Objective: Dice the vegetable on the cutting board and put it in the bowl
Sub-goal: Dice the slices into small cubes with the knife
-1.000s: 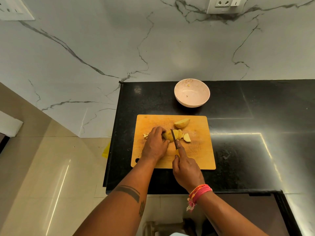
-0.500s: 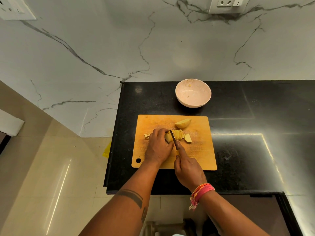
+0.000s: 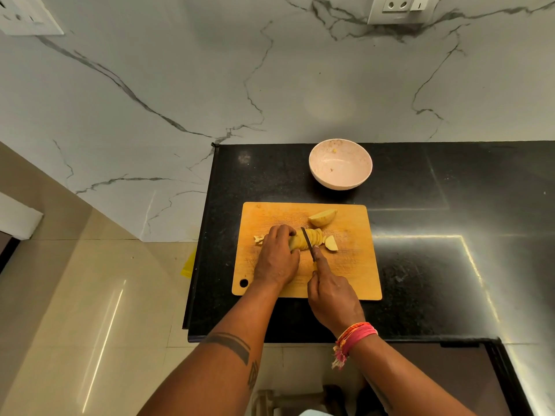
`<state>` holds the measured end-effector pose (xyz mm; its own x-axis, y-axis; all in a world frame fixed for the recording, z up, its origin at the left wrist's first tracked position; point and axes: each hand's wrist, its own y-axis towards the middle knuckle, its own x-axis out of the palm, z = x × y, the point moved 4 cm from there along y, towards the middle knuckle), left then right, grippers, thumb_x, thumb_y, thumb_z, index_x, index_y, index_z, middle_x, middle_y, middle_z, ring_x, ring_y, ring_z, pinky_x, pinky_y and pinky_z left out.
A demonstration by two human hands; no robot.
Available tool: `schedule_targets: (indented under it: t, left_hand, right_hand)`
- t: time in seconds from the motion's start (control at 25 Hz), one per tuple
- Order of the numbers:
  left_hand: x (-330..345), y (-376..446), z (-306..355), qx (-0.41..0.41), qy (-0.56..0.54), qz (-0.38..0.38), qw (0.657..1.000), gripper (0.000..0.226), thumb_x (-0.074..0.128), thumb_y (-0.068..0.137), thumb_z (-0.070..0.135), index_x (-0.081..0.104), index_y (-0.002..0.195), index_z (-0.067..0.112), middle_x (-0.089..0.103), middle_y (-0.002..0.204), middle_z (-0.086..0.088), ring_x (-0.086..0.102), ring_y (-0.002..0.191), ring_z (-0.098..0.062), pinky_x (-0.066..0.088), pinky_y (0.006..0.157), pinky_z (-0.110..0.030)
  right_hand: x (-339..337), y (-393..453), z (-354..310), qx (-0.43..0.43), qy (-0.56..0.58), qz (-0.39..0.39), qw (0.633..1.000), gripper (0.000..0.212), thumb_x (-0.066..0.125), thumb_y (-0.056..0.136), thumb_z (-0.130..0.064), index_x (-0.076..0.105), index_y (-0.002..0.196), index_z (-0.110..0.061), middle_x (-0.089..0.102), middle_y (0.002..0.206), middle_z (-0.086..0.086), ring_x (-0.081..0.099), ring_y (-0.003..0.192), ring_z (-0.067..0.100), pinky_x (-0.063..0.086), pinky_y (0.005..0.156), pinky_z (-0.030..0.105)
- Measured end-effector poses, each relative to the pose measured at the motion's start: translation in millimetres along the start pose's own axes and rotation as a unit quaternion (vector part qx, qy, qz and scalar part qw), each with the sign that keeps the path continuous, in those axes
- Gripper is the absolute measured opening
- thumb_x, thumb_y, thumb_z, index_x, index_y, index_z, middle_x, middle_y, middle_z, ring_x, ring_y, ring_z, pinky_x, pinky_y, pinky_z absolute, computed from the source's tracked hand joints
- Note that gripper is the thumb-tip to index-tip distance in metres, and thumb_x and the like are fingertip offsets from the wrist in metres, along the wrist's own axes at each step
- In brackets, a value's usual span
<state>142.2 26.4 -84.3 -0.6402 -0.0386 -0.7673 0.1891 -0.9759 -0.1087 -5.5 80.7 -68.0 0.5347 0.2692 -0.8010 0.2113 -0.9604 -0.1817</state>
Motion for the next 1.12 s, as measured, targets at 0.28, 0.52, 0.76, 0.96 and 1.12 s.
schedule_targets:
  t: [0.28,0.52,0.76,0.96,1.12]
  left_hand:
    - [-6.6,-1.6,2.6,-0.036,-0.049,-0.003,0.998,0.040,0.063,0.093,0.015,0.056,0.129,0.031,0.049,0.130,0.005,0.055,0.114,-0.012,0.051,0.100,-0.030]
    - [-10.1,-33.1,-13.2,-0.072,-0.116,0.038,0.990,0.039,0.074,0.090,0.018,0.062,0.126,0.028,0.061,0.123,0.010,0.062,0.096,-0.002,0.055,0.089,-0.023]
    - [-6.1,-47.8,-23.1,-0.017,-0.025,0.019,0.999,0.040,0.070,0.094,0.028,0.061,0.132,0.022,0.049,0.124,0.008,0.060,0.106,-0.009,0.053,0.096,-0.030]
    - [-8.2,-47.4,-19.0,0.003,0.003,0.007,1.000,0.047,0.067,0.096,0.027,0.057,0.141,0.018,0.048,0.126,0.003,0.056,0.112,-0.012,0.047,0.103,-0.025]
    - [-9.9,-43.9,-17.4,-0.001,0.014,0.005,1.000,0.047,0.066,0.097,0.025,0.057,0.142,0.014,0.050,0.129,0.001,0.053,0.117,-0.015,0.044,0.106,-0.027]
  right_hand:
    - [9.3,1.2,-2.5,-0.001,0.040,-0.019,0.999,0.060,0.038,0.105,-0.025,0.016,0.160,-0.035,0.061,0.068,-0.001,0.055,0.055,0.017,0.044,0.051,0.041]
    - [9.0,-3.2,-0.7,-0.020,0.047,-0.047,0.998,0.060,0.039,0.105,-0.026,0.015,0.159,-0.038,0.061,0.068,-0.001,0.055,0.056,0.017,0.041,0.052,0.039]
    - [19.8,-22.7,1.0,-0.025,-0.001,-0.056,0.998,0.066,0.039,0.103,-0.025,0.010,0.162,-0.034,0.058,0.065,0.000,0.048,0.050,0.015,0.034,0.047,0.035]
    - [20.8,-24.2,-6.4,-0.030,-0.023,-0.068,0.997,0.068,0.038,0.103,-0.026,0.005,0.162,-0.035,0.058,0.064,-0.001,0.051,0.050,0.017,0.038,0.046,0.037]
    - [19.5,-21.6,-7.1,-0.031,-0.042,-0.062,0.997,0.070,0.037,0.102,-0.027,0.001,0.161,-0.035,0.059,0.066,0.001,0.053,0.052,0.019,0.044,0.049,0.039]
